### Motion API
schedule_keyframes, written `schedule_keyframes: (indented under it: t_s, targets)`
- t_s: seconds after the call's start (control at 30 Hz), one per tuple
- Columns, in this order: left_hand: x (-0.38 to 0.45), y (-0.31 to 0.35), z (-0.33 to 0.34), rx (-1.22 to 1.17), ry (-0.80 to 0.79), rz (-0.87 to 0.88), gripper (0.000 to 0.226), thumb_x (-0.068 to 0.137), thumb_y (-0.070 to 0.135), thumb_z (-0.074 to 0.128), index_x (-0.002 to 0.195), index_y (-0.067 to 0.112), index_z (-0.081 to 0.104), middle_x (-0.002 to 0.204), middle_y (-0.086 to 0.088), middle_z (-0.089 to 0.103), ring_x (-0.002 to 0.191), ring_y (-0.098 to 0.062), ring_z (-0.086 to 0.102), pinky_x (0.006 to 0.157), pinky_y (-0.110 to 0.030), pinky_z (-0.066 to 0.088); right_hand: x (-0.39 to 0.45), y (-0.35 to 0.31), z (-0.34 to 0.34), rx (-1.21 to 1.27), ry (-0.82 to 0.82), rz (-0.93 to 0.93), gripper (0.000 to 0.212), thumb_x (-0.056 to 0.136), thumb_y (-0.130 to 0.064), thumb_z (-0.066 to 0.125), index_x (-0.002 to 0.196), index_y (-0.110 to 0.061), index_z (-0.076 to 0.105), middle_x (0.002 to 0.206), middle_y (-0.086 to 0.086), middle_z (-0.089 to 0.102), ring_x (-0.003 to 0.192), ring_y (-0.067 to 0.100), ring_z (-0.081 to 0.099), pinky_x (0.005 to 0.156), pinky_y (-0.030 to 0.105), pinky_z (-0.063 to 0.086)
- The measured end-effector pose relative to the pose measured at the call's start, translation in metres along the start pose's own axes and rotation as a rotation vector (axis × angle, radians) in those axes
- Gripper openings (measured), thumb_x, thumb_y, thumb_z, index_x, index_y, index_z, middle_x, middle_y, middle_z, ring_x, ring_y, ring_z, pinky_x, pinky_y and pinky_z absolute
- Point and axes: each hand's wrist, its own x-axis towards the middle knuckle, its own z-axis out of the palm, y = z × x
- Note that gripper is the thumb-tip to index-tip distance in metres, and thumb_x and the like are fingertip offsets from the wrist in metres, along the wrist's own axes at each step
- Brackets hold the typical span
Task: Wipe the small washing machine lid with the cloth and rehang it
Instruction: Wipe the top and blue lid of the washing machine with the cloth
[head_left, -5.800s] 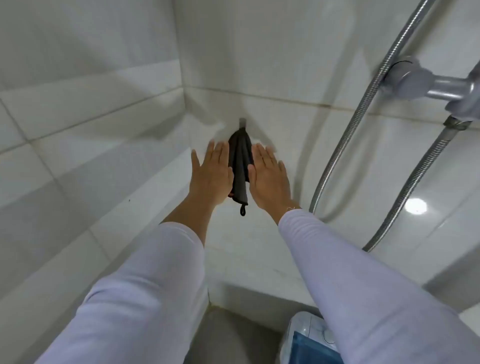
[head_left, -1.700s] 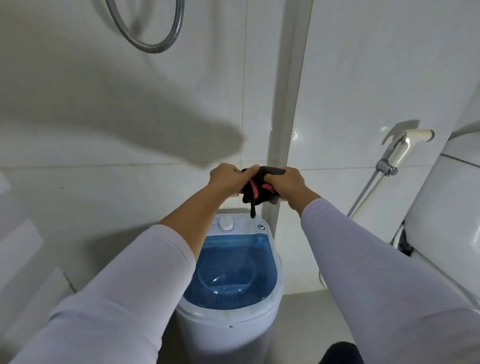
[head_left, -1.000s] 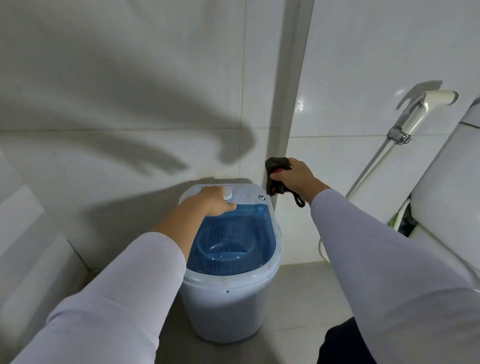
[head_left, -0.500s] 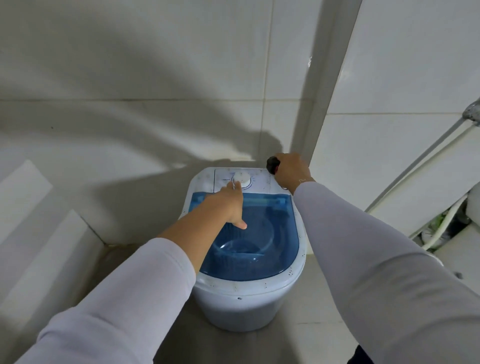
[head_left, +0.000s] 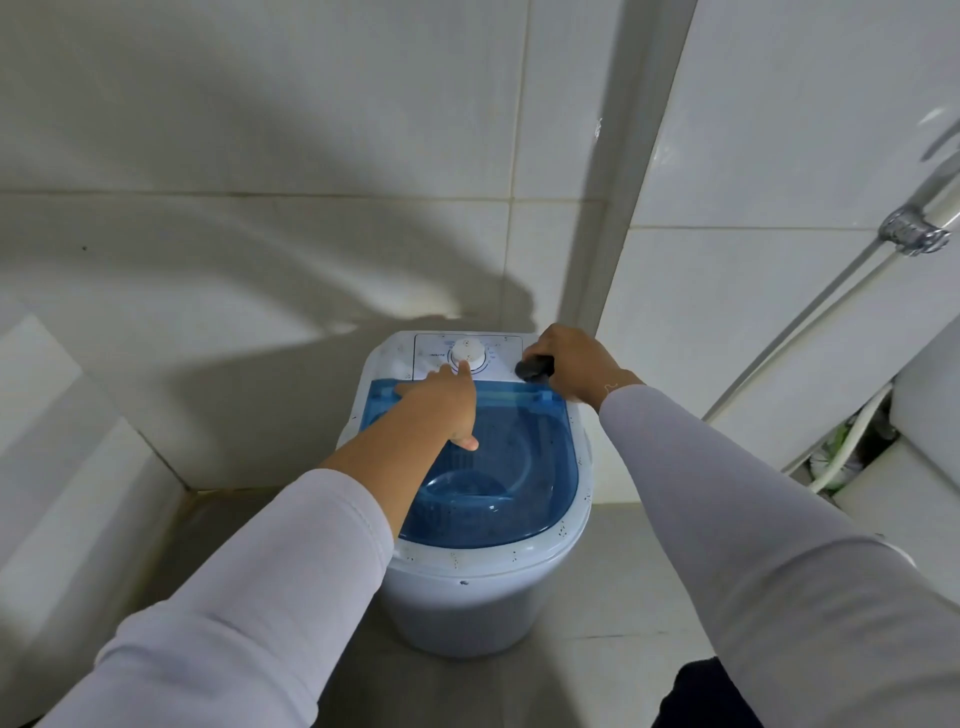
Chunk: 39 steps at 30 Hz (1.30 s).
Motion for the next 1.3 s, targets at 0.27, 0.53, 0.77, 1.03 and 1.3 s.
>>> schedule_keyframes:
  t_s: [0.27,0.53,0.77,1.03,1.3]
  targets:
    - [0.0,0.001,0.0,0.005,-0.018,-0.029,0.114,0.079,0.039,0.071,0.149,0.013,-0.015,0.161,-0.009,0.002,0.143,-0.033,0.027,0.112,-0.053,0.031,-0.023,0.002,-0.026,0.116,-0.076,0.059,0.029,0.081,-0.002,0.059,0.104,-0.016,0.07,0.103,0.005,0.065,0.1,0.025,0.059,0.075,0.026,0.042]
    - [0.001,0.005,0.0,0.045,-0.015,-0.051,0.114,0.08,0.04,0.071,0.149,0.013,-0.017,0.162,-0.008,0.001,0.141,-0.033,0.03,0.111,-0.056,0.031,-0.008,-0.002,-0.03,0.199,0.25,0.244,0.042,0.079,0.001,0.048,0.114,-0.016,0.063,0.115,0.014,0.065,0.104,0.034,0.059,0.082,0.032,0.046]
    - [0.002,0.006,0.002,0.041,-0.002,-0.034,0.113,0.081,0.036,0.071,0.149,0.011,-0.016,0.161,-0.012,-0.001,0.142,-0.035,0.027,0.112,-0.058,0.028,0.007,-0.005,-0.013,0.143,0.094,0.229,0.047,0.08,0.001,0.05,0.117,-0.024,0.063,0.12,0.007,0.065,0.108,0.03,0.059,0.078,0.027,0.043]
    - [0.012,0.0,0.002,0.038,-0.029,0.006,0.116,0.079,0.038,0.072,0.148,0.01,-0.017,0.16,-0.014,0.005,0.141,-0.035,0.03,0.112,-0.052,0.033,-0.013,0.009,-0.007,0.27,0.115,0.331,0.04,0.083,-0.004,0.047,0.117,-0.018,0.063,0.116,0.017,0.064,0.105,0.036,0.059,0.089,0.037,0.05]
    - [0.014,-0.003,0.0,0.037,-0.051,0.001,0.117,0.08,0.039,0.07,0.147,0.01,-0.021,0.16,-0.015,0.009,0.14,-0.035,0.03,0.112,-0.05,0.033,-0.042,0.01,-0.007,0.307,0.053,0.36,0.04,0.084,-0.006,0.044,0.116,-0.016,0.064,0.116,0.015,0.064,0.103,0.034,0.059,0.08,0.031,0.05]
